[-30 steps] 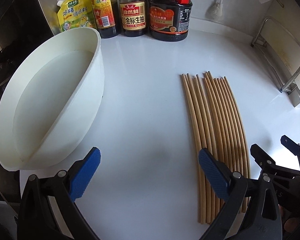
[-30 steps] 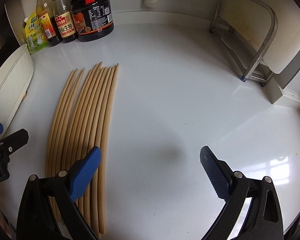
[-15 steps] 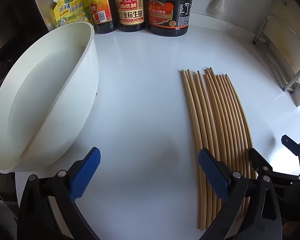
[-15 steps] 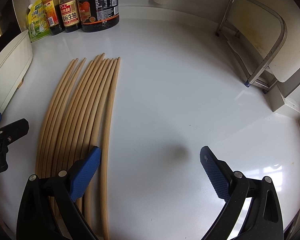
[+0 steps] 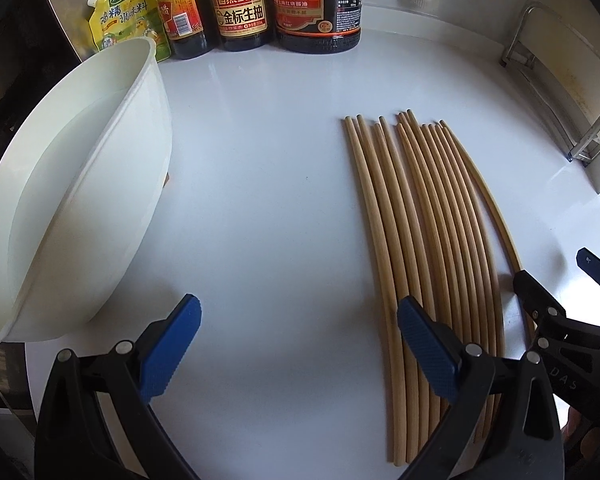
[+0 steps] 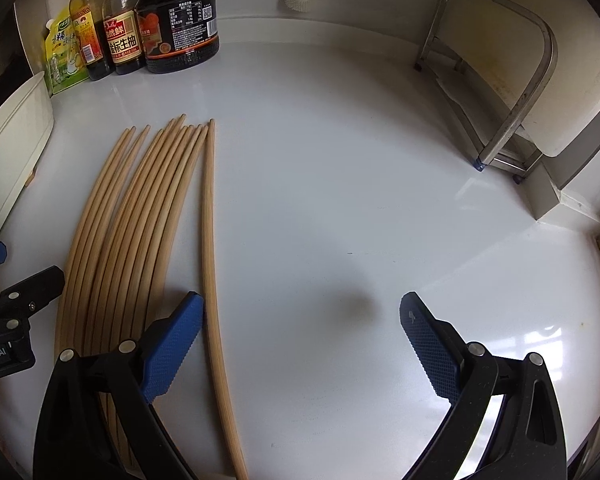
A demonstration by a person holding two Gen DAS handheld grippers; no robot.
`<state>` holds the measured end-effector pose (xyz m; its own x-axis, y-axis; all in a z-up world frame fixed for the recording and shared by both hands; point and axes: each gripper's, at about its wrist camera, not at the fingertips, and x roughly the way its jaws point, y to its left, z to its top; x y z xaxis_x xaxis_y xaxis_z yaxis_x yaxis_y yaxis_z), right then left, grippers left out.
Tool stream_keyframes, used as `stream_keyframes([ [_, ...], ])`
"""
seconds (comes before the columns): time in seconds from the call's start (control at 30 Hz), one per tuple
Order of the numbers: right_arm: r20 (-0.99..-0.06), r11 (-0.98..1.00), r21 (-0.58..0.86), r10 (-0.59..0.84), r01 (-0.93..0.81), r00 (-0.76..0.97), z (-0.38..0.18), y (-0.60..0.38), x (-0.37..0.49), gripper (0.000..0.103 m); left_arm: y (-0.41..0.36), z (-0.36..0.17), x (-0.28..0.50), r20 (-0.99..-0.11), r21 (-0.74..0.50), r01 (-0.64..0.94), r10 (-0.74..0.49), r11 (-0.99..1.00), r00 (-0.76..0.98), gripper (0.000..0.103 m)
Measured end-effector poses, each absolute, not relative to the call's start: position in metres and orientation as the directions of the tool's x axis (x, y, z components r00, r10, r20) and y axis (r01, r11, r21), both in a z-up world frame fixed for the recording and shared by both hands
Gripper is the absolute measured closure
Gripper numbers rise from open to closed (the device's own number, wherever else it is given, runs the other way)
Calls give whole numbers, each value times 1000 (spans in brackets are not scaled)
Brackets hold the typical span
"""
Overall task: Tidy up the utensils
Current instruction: 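Move both tools down toward the row of wooden chopsticks, then close the left tool on one chopstick while the right tool grasps another, then lift and carry both held chopsticks over the white basin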
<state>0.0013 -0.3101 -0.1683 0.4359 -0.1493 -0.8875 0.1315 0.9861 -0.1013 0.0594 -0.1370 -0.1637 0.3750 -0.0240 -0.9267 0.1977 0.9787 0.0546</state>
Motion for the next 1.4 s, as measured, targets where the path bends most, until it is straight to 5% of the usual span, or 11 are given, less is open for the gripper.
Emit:
stream_keyframes([
  [0.47, -872, 986, -131, -166, 106, 461, -167, -302, 2, 10, -135, -174, 54, -921, 78, 197, -5, 977, 389, 9],
  [0.63, -864, 991, -128, -134, 46, 485, -164, -292, 3, 32, -138, -169, 54, -920, 34, 201, -48, 979, 388, 38],
  [0.9, -882, 998, -54, -28, -42, 471, -163, -277, 7, 88, -151, -166, 50, -917, 3, 270, -105, 963, 385, 95],
  [0.97, -884, 997, -62, -32, -50, 466, -163, -273, 8, 97, -152, -166, 49, -919, 2, 274, -106, 962, 381, 95],
  [1.4, -868, 995, 72, 30, 65, 496, -113, -287, -1, 97, -133, -117, 55, -894, -10, 279, -134, 960, 427, 95],
])
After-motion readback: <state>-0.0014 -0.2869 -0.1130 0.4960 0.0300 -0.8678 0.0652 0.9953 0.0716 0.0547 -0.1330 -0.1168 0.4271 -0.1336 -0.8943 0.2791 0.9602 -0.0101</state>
